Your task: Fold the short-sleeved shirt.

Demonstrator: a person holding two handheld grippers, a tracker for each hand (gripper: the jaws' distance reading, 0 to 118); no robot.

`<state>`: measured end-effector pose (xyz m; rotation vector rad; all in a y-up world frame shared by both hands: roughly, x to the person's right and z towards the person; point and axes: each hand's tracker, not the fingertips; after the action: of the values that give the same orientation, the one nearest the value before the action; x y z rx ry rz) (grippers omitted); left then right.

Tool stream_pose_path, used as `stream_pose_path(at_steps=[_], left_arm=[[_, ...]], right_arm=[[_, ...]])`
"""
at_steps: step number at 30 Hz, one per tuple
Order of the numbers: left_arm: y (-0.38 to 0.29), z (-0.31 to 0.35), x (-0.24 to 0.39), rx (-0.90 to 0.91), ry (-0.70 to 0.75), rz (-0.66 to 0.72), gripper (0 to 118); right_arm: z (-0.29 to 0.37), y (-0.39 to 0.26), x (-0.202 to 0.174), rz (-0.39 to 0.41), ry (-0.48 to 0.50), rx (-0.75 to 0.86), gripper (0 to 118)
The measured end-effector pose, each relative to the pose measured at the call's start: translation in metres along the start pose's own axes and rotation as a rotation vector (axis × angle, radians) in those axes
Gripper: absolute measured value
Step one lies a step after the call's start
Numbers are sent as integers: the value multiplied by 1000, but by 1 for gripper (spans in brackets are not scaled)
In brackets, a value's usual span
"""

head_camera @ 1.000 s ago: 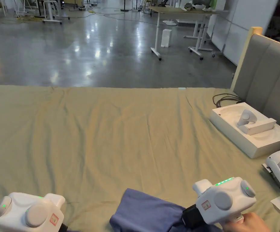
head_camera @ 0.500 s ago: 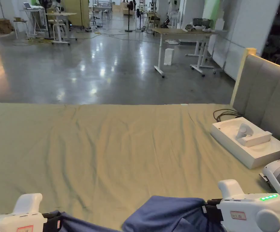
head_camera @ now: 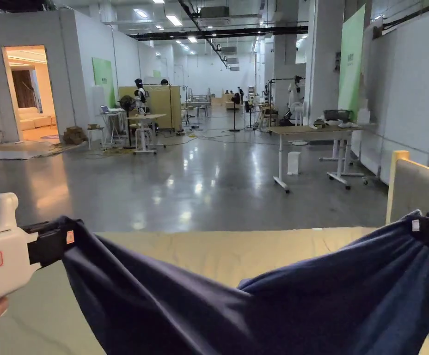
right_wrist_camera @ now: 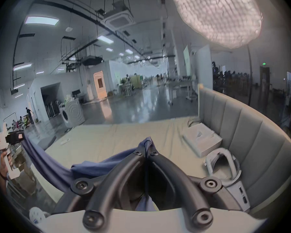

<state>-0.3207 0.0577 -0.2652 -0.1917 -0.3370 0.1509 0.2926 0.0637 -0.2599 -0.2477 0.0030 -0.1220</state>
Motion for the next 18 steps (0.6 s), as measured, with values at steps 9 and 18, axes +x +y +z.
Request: stream_pose_path(at_steps=[9, 18], left_arm=[[50, 38, -16, 146, 83, -33, 6], [50, 52, -57, 221, 161, 90, 6]], right_arm=[[32, 61, -2, 58, -118, 87, 0], [57, 79, 21, -49, -179, 157, 0]])
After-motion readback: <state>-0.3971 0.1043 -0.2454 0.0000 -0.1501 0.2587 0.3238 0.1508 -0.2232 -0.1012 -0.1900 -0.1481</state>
